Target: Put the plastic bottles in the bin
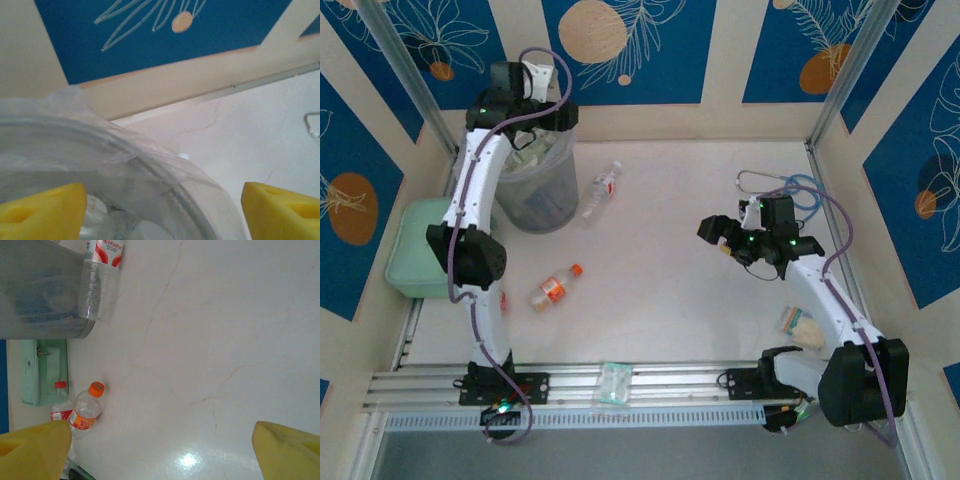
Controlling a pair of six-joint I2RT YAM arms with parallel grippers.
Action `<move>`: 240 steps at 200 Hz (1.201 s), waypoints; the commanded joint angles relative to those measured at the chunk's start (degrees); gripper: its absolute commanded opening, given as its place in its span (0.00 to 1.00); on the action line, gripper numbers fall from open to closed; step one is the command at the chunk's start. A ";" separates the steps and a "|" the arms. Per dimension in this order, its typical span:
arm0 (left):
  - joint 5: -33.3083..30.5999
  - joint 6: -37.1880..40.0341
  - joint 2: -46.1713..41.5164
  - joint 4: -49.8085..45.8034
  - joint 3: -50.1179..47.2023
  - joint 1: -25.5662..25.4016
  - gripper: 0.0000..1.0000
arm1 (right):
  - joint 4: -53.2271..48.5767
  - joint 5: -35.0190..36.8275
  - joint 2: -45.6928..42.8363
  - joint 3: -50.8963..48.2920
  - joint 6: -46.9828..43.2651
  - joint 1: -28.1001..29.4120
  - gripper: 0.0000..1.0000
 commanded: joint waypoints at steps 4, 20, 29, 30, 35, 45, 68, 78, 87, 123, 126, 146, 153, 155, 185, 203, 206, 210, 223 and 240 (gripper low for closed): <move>-3.85 2.89 -3.33 -4.07 5.06 -0.34 0.89 | -0.71 -1.30 -1.25 0.77 -0.39 -0.24 0.93; -4.78 3.32 -6.74 -3.71 4.58 -0.65 0.91 | -0.32 -1.53 -0.90 0.96 -0.11 -0.18 0.93; -5.22 3.52 -8.67 -3.31 3.63 -1.43 0.91 | -0.26 -1.53 -0.80 1.05 -0.08 -0.16 0.93; -5.26 3.58 -8.90 -3.27 3.51 -1.55 0.91 | -0.26 -1.53 -0.79 1.12 -0.05 -0.15 0.94; -5.92 4.10 -9.95 -3.22 2.79 -2.48 0.91 | -0.18 -1.53 -0.70 1.13 -0.10 -0.13 0.93; -8.73 5.70 -11.86 -3.43 1.37 -5.15 0.91 | -0.07 -1.53 -0.53 1.34 0.03 -0.07 0.93; -15.75 8.70 -13.59 -4.93 -1.93 -13.31 0.92 | 0.14 -1.45 -0.44 1.66 0.42 0.02 0.93; -17.91 8.90 -12.95 -5.77 -3.05 -16.63 0.92 | -0.05 -1.38 -0.52 1.91 0.36 0.10 0.94; -19.77 9.31 -12.10 -6.03 -4.24 -19.38 0.91 | -0.46 -1.22 -0.73 2.13 0.17 0.07 0.93; -25.66 8.31 -5.11 -6.24 -7.26 -26.31 0.94 | -2.01 0.05 -2.44 1.65 -0.45 -0.18 0.94; -26.06 7.85 -4.43 -5.96 -7.65 -26.57 0.94 | -2.01 0.05 -2.58 1.55 -0.41 -0.18 0.93; -31.20 5.84 0.10 -2.01 -9.92 -27.28 0.95 | -2.31 -0.21 -3.24 0.98 -0.54 -0.51 0.93; -33.38 5.50 2.15 -0.92 -9.69 -27.26 0.95 | -2.59 -0.23 -3.49 0.92 -0.69 -0.65 0.93; -34.00 5.53 2.76 -0.69 -9.65 -27.20 0.95 | -2.66 -0.22 -3.57 0.92 -0.76 -0.69 0.93; -40.21 4.97 11.65 1.63 -5.96 -26.65 0.96 | -4.20 -0.02 -5.06 0.45 -1.88 -2.01 0.93; -40.22 3.59 16.18 0.85 -2.70 -25.30 0.97 | -4.45 -0.54 -5.92 -0.28 -2.07 -3.33 0.94; -40.03 3.27 16.91 0.34 -2.00 -25.08 0.97 | -4.43 -0.68 -6.01 -0.43 -2.12 -3.51 0.93; -39.80 2.85 17.87 -0.25 -1.14 -24.59 0.98 | -4.36 -0.81 -6.13 -0.63 -2.20 -3.78 0.93; -39.76 2.02 20.40 -2.06 1.01 -23.59 1.00 | -4.22 -1.33 -6.32 -1.18 -2.21 -4.50 0.93; -39.94 1.51 21.95 -2.79 1.00 -22.61 1.00 | -3.97 -1.92 -6.24 -1.58 -2.34 -5.23 0.93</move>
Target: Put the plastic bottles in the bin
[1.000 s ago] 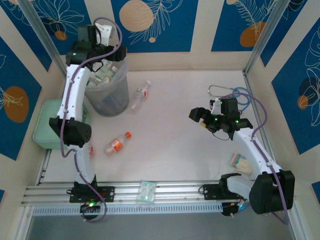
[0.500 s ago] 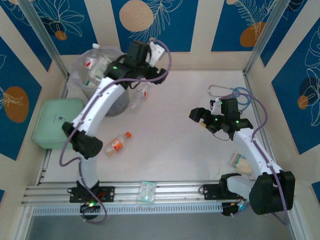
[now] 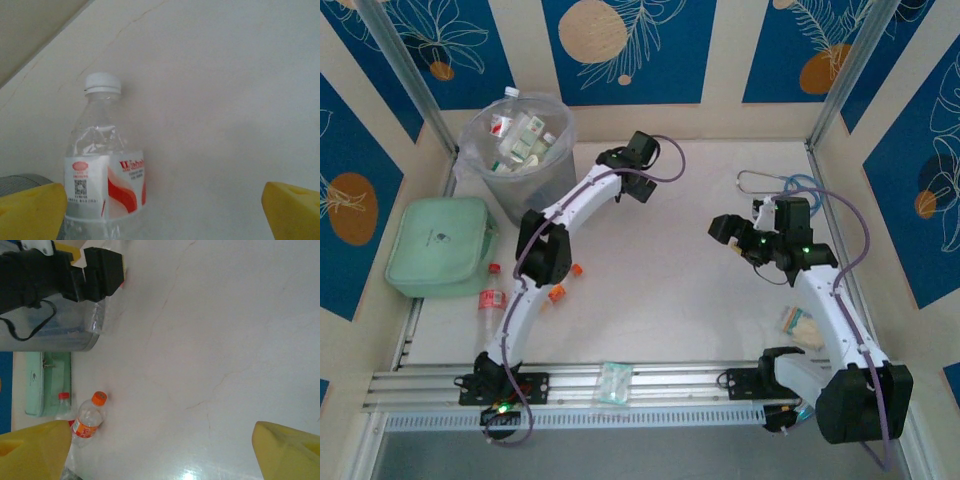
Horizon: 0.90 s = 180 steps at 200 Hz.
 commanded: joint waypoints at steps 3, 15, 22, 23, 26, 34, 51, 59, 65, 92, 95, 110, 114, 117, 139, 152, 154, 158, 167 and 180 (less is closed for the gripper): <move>-2.38 -2.57 1.16 -2.16 3.38 2.52 1.00 | -1.16 -1.94 -0.80 -1.45 -1.21 -1.10 0.94; -2.20 -2.94 1.69 -2.28 2.85 3.04 1.00 | -0.63 -2.33 -0.59 -1.68 -1.23 -1.48 0.93; -2.19 -3.24 2.03 -2.53 2.75 3.36 1.00 | -0.48 -2.62 -0.37 -1.72 -1.27 -1.54 0.94; -2.19 -3.29 2.07 -2.60 2.75 3.41 1.00 | -0.49 -2.66 -0.34 -1.67 -1.28 -1.58 0.93; -2.09 -3.47 2.26 -2.73 2.75 3.52 1.00 | -0.39 -2.73 -0.24 -1.66 -1.25 -1.67 0.93; -1.64 -3.91 2.70 -3.24 2.70 3.96 1.00 | -0.15 -3.02 0.07 -1.61 -1.29 -1.65 0.93; -0.28 -4.97 3.41 -4.12 2.24 4.71 1.00 | -0.16 -3.05 0.17 -1.70 -1.36 -1.71 0.93; 0.14 -5.28 3.56 -4.46 1.98 4.86 1.00 | -0.30 -3.00 0.04 -1.75 -1.36 -1.79 0.93; 0.48 -5.37 3.72 -4.59 1.68 4.87 1.00 | -0.34 -2.96 0.04 -1.74 -1.45 -1.88 0.93; 1.52 -5.80 4.00 -5.58 0.15 5.02 0.97 | -0.57 -3.05 -0.27 -1.91 -1.45 -2.15 0.93; 1.68 -5.89 3.97 -5.65 -0.11 5.04 0.96 | -0.50 -3.05 -0.39 -1.95 -1.46 -2.15 0.93; 2.75 -6.49 3.63 -5.41 -1.80 5.37 0.93 | -0.58 -3.05 -0.60 -2.03 -1.41 -2.32 0.94; 3.07 -6.64 3.55 -5.39 -2.24 5.39 0.92 | -0.68 -3.05 -0.65 -1.97 -1.45 -2.33 0.93; 3.24 -6.69 3.45 -5.32 -2.52 5.39 0.90 | -0.74 -3.05 -0.74 -1.96 -1.52 -2.39 0.93; 5.26 -7.12 2.37 -4.57 -4.55 5.39 0.78 | -0.94 -3.03 -1.05 -1.94 -1.54 -2.59 0.93; 6.19 -7.43 1.40 -3.91 -5.91 5.39 0.71 | -0.98 -3.05 -1.10 -1.83 -1.45 -2.59 0.94; 6.36 -7.47 1.13 -3.84 -6.05 5.39 0.70 | -1.01 -3.05 -1.06 -1.84 -1.45 -2.59 0.94; 6.82 -7.59 0.80 -3.75 -6.43 5.35 0.69 | -1.02 -3.12 -1.10 -1.79 -1.36 -2.59 0.93; 8.06 -7.74 -0.45 -3.15 -7.56 5.22 0.67 | -1.03 -3.14 -1.10 -1.76 -1.30 -2.59 0.93; 10.36 -8.01 -3.08 -1.82 -9.91 4.88 0.61 | -1.07 -3.22 -1.15 -1.77 -1.19 -2.59 0.93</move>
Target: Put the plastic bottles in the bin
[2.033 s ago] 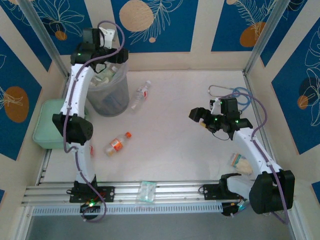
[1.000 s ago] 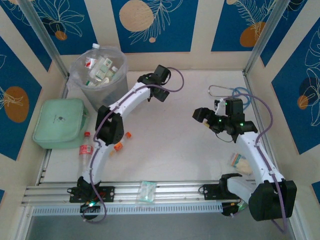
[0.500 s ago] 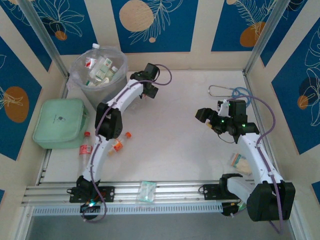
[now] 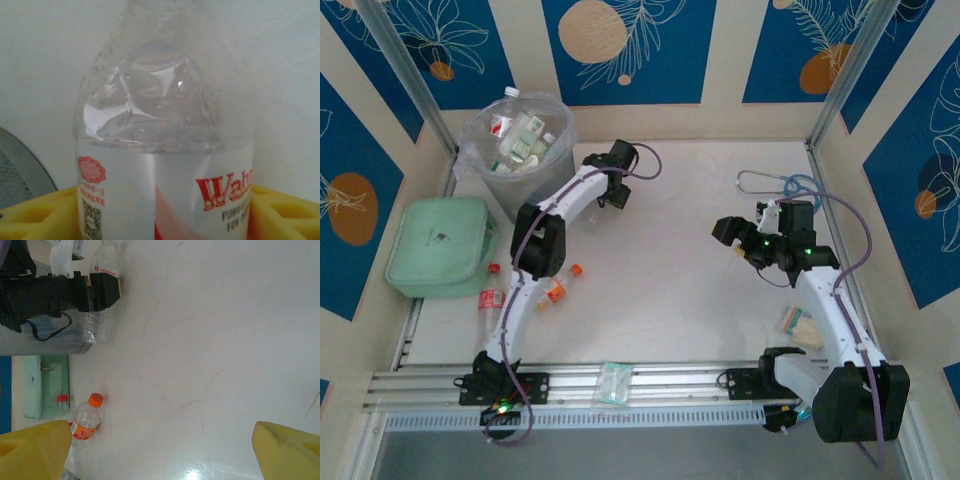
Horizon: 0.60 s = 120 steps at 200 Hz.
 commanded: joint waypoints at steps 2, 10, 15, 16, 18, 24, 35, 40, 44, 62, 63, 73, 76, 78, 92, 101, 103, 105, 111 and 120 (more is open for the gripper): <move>6.19 -1.04 -5.06 0.63 -3.94 -0.18 0.60 | -1.14 -1.63 -1.22 -0.23 -0.51 -0.34 0.93; 8.24 -1.13 -7.19 1.66 -5.48 -0.51 0.59 | -1.05 -1.70 -1.15 -0.16 -0.38 -0.30 0.93; 9.59 -1.13 -8.54 2.42 -6.57 -0.73 0.58 | -1.03 -1.79 -1.15 -0.06 -0.34 -0.30 0.93; 9.86 -1.13 -8.83 2.58 -6.85 -0.78 0.58 | -1.00 -1.80 -1.15 -0.05 -0.33 -0.30 0.93; 10.39 -1.13 -9.45 2.95 -7.35 -0.87 0.58 | -0.94 -1.85 -1.15 -0.04 -0.27 -0.30 0.93; 11.96 -1.19 -11.20 3.98 -8.74 -1.16 0.57 | -0.76 -2.09 -1.06 -0.01 -0.09 -0.30 0.93; 15.93 -1.21 -14.56 5.90 -11.55 -1.65 0.57 | -0.25 -2.85 -0.89 0.05 0.42 -0.30 0.93; 17.63 -1.21 -16.20 7.13 -13.24 -1.87 0.57 | 0.18 -3.38 -0.73 0.20 0.68 -0.30 0.93; 18.89 -1.21 -17.56 8.20 -14.76 -2.06 0.57 | 0.53 -3.81 -0.64 0.22 1.01 -0.34 0.93; 23.84 -1.54 -23.50 13.08 -21.64 -2.66 0.57 | 2.69 -6.17 0.21 0.71 2.33 -0.30 0.93; 24.06 -1.55 -23.83 13.27 -21.99 -2.68 0.57 | 2.79 -6.31 0.28 0.73 2.41 -0.30 0.92; 27.56 -1.27 -26.74 15.41 -25.32 -2.81 0.57 | 3.94 -7.86 1.18 1.25 3.13 -0.30 0.91; 29.05 -1.11 -27.68 16.24 -26.52 -2.86 0.57 | 4.33 -8.49 1.43 1.40 3.27 -0.23 0.90; 30.09 -1.01 -28.24 16.90 -27.36 -2.93 0.57 | 4.60 -8.93 1.65 1.53 3.42 -0.21 0.90; 38.57 -0.24 -32.68 22.51 -33.66 -2.95 0.56 | 6.59 -11.67 3.05 2.52 4.19 0.25 0.84; 44.20 0.19 -35.25 26.56 -37.81 -2.94 0.55 | 8.25 -13.69 3.78 3.31 4.55 0.76 0.81; 45.19 0.19 -35.85 27.40 -38.53 -2.95 0.55 | 8.54 -14.09 3.93 3.55 4.60 0.89 0.80; 46.21 0.15 -36.33 28.13 -39.35 -2.95 0.54 | 8.88 -14.48 4.06 3.72 4.67 1.06 0.79; 48.88 0.02 -37.42 30.06 -41.29 -2.95 0.53 | 9.73 -15.52 4.45 4.41 4.81 1.53 0.78; 52.36 0.02 -38.82 32.21 -43.33 -3.04 0.52 | 10.95 -16.59 4.87 5.32 4.87 2.57 0.76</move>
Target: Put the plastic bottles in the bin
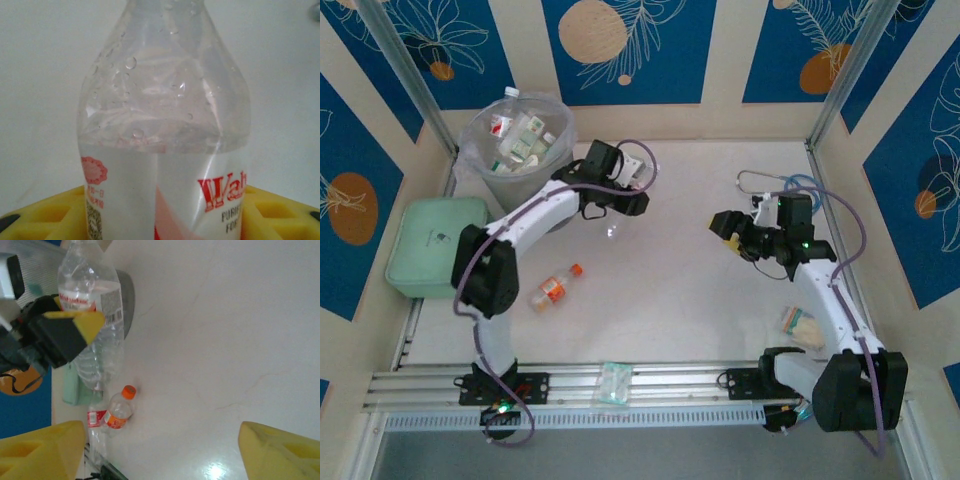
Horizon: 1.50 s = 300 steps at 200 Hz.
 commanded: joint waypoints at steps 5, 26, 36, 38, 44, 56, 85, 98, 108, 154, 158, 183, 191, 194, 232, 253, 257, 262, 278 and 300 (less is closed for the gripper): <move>18.32 0.68 -4.14 11.87 -7.04 -0.24 0.52 | 5.68 -7.44 1.00 3.96 1.31 2.36 0.75; 21.98 0.12 -5.18 14.22 -9.07 -1.05 0.50 | 8.99 -8.64 1.38 5.17 2.09 4.67 0.74; 23.35 -0.20 -5.50 15.24 -9.74 -1.61 0.50 | 10.09 -8.46 1.79 5.69 2.29 5.57 0.74; 23.68 -0.27 -5.58 15.55 -9.83 -1.73 0.50 | 10.17 -8.37 1.89 5.80 2.30 5.73 0.74; 24.49 -0.60 -5.80 16.45 -10.35 -2.13 0.50 | 10.18 -7.77 2.26 6.29 2.16 6.31 0.74; 25.47 -1.11 -6.40 17.69 -10.98 -2.94 0.50 | 9.26 -6.12 3.39 7.42 1.31 7.19 0.77; 26.63 0.27 -7.20 16.23 -10.52 -5.21 0.49 | 8.37 -3.75 6.03 9.67 -0.64 8.48 0.82; 27.72 1.21 -7.30 14.96 -10.23 -6.14 0.49 | 8.99 -4.30 7.17 10.21 -0.54 8.01 0.83; 27.98 1.57 -7.48 14.28 -10.12 -6.51 0.49 | 9.51 -5.20 7.79 10.26 -0.08 7.17 0.83; 30.10 1.59 -7.40 13.68 -8.94 -7.90 0.49 | 9.08 -4.92 7.78 9.60 -1.03 6.28 0.82; 30.18 1.47 -7.40 13.77 -8.77 -8.04 0.49 | 9.30 -5.24 7.94 9.56 -0.86 6.32 0.81; 31.24 0.09 -8.03 15.55 -9.05 -8.41 0.49 | 10.57 -6.72 8.51 9.03 -0.29 6.26 0.68; 31.86 -0.90 -8.46 17.22 -9.68 -8.42 0.49 | 10.66 -6.96 8.58 9.07 -0.31 6.19 0.63; 32.12 -1.31 -8.60 17.89 -9.94 -8.42 0.50 | 10.64 -7.09 8.60 9.12 -0.35 6.15 0.61; 32.31 -3.05 -9.76 20.01 -10.98 -8.42 0.52 | 10.66 -7.96 8.09 8.90 -0.71 5.22 0.42; 32.07 -3.65 -10.38 21.14 -11.43 -8.42 0.59 | 10.57 -7.99 7.43 8.60 -0.71 4.74 0.33; 31.96 -3.63 -10.48 21.14 -11.43 -8.42 0.59 | 10.48 -7.98 7.29 8.60 -0.67 4.76 0.33; 31.86 -3.57 -10.62 21.06 -11.39 -8.42 0.60 | 10.40 -7.91 7.08 8.55 -0.67 4.68 0.32; 31.21 -3.48 -10.93 20.77 -11.10 -8.33 0.68 | 10.05 -7.66 6.42 8.37 -0.68 4.25 0.30; 28.86 -2.42 -12.05 18.58 -10.02 -8.14 0.85 | 9.70 -7.29 5.30 8.28 -0.83 3.41 0.27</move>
